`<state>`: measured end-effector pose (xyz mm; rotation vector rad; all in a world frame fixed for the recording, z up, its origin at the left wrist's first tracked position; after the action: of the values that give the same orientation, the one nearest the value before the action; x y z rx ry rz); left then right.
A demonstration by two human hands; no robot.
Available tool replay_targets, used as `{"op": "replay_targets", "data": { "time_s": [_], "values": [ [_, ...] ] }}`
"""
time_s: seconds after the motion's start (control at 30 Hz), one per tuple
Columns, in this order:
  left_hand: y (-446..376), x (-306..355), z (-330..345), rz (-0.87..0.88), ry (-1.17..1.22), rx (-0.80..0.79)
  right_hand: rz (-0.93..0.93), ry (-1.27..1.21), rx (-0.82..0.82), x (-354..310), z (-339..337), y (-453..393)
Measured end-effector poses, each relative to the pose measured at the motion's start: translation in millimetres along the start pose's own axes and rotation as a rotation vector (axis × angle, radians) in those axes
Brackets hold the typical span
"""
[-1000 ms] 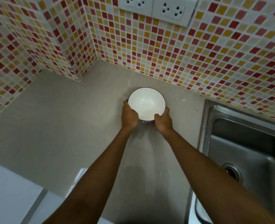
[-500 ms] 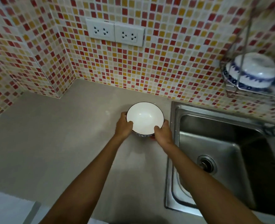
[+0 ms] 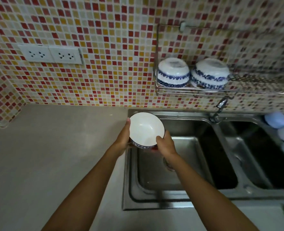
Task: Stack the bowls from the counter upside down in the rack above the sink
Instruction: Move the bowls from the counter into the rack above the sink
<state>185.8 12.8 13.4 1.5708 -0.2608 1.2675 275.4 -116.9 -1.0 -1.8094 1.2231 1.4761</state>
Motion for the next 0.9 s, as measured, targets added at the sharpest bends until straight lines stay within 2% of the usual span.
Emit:
{"op": "replay_targets", "data": {
  "time_s": [0.27,0.37,0.57,0.7,0.8,0.9],
  "values": [
    [5,7,87,0.053,0.097,0.103,-0.136,0.105,0.022,3,-91,-16],
    [11,20,106,0.113,0.112,0.108,-0.187,0.046,0.003,-10,-118,-24],
    [17,45,122,0.238,0.034,0.151,-0.454,0.202,-0.027,-43,-177,-44],
    [23,65,130,0.340,0.066,0.149,-0.674,0.202,0.105,-80,-210,-59],
    [39,91,141,0.407,0.122,0.166,-0.852,0.317,0.234,-107,-229,-71],
    [52,123,148,0.449,0.102,0.240,-0.950,0.446,0.299,-114,-230,-94]
  ]
}}
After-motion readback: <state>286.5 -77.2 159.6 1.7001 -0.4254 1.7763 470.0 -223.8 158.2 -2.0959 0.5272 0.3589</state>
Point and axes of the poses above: each hand's wrist, its own y-axis away from the middle knuckle, its own z-axis out of the palm, x = y × z, the point moved 2 cm from there along -y, towards the middle knuckle, and after that the axes turned 11 degrees about -z, right-handed, at the moved point
